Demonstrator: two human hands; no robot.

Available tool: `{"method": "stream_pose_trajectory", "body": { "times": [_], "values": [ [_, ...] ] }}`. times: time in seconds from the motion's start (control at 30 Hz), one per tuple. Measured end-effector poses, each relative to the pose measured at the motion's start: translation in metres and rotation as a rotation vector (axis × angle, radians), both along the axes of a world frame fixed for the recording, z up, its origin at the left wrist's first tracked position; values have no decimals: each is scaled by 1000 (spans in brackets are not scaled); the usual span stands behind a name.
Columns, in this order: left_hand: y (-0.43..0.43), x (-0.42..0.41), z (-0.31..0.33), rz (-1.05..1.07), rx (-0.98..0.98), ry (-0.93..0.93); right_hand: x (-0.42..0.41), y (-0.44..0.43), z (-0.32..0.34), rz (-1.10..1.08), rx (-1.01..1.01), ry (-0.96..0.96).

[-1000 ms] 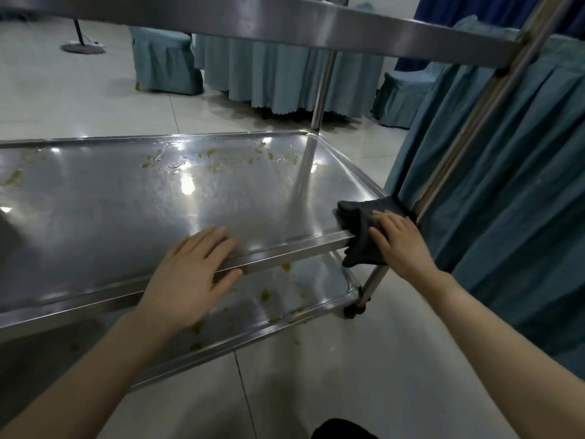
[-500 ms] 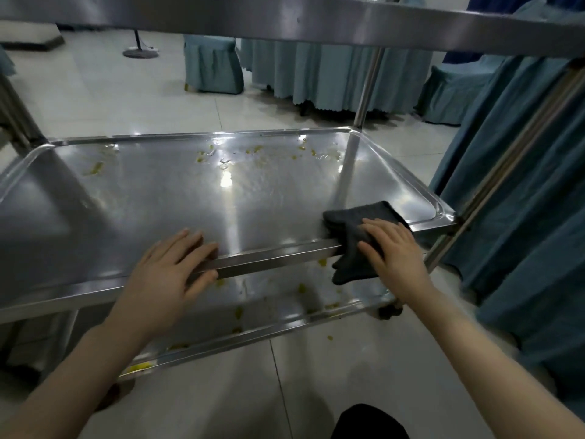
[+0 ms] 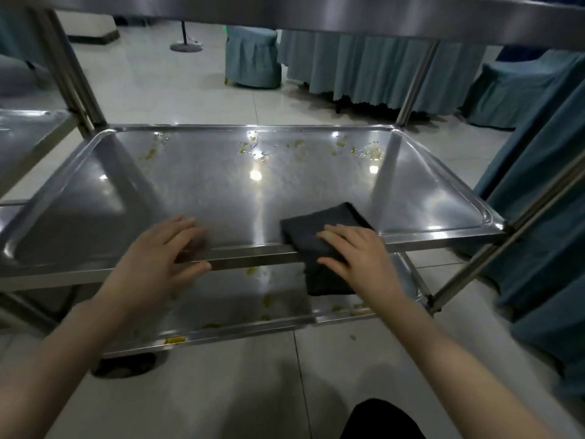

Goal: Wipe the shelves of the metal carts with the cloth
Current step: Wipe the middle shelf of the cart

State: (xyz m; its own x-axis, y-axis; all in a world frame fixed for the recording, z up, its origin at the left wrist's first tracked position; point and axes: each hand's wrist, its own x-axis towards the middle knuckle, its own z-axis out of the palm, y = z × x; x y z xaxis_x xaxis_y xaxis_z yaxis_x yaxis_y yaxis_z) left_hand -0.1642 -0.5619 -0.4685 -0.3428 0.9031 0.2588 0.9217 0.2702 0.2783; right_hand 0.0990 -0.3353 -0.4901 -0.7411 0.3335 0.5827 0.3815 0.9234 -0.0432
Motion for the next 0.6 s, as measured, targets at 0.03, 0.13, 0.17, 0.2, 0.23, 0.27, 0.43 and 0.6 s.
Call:
{"method": "stream_pose_trajectory", "body": {
  "times": [0.03,0.13,0.17,0.2,0.23,0.27,0.43,0.6],
  "values": [
    [-8,-8,-2,8,2,3,17,12,1,-52,1,9],
    [-29,-27,-7,50,46,-28,45,31,2,-163,-27,-4],
    [-34,-32,-10,69,71,-40,41,29,2,-170,-23,-11],
    [-36,-35,-13,88,90,-57,31,22,2,-164,-16,-15],
    [-38,-38,-15,98,104,-74,14,10,0,-142,-2,-11],
    [-39,-39,-16,101,120,-87,-8,-6,-3,-100,14,-3],
    [-44,-51,-21,124,184,-145,-121,-89,-13,145,14,0],
    [-60,-77,-28,211,87,15,-77,-53,-11,145,36,57]
  ]
}}
